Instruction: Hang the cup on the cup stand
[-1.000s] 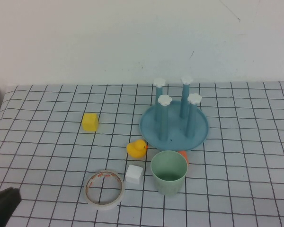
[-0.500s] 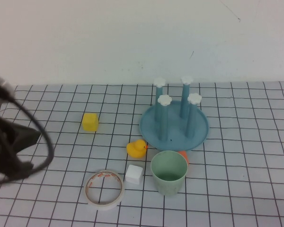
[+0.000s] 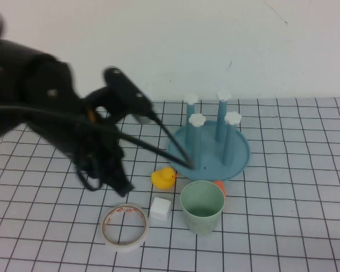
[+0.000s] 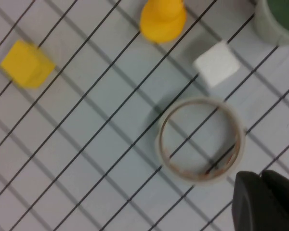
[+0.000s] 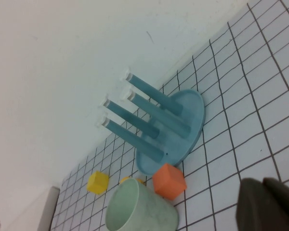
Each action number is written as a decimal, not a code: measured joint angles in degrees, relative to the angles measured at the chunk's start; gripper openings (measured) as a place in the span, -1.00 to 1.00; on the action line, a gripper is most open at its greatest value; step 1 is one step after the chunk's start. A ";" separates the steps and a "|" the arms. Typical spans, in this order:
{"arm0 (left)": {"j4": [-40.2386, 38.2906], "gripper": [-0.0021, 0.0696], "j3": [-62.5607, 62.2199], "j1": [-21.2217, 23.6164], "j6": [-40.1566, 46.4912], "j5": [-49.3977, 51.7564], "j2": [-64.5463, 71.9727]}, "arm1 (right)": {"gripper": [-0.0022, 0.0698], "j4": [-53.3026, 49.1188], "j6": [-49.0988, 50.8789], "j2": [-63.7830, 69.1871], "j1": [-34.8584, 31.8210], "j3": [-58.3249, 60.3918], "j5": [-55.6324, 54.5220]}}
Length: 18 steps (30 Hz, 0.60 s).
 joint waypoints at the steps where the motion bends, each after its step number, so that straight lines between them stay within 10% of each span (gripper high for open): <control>1: 0.64 -0.95 -1.23 -1.26 -1.06 0.00 1.60 | -0.94 0.00 0.00 0.00 0.00 0.00 0.00; 10: -2.52 -0.88 -10.29 -4.99 -4.86 0.78 14.65 | -0.94 0.00 -0.42 0.00 0.00 0.00 0.49; 18: -11.71 0.24 -14.45 -4.99 -5.00 0.43 22.91 | -0.94 0.00 -2.66 0.00 0.00 0.00 0.76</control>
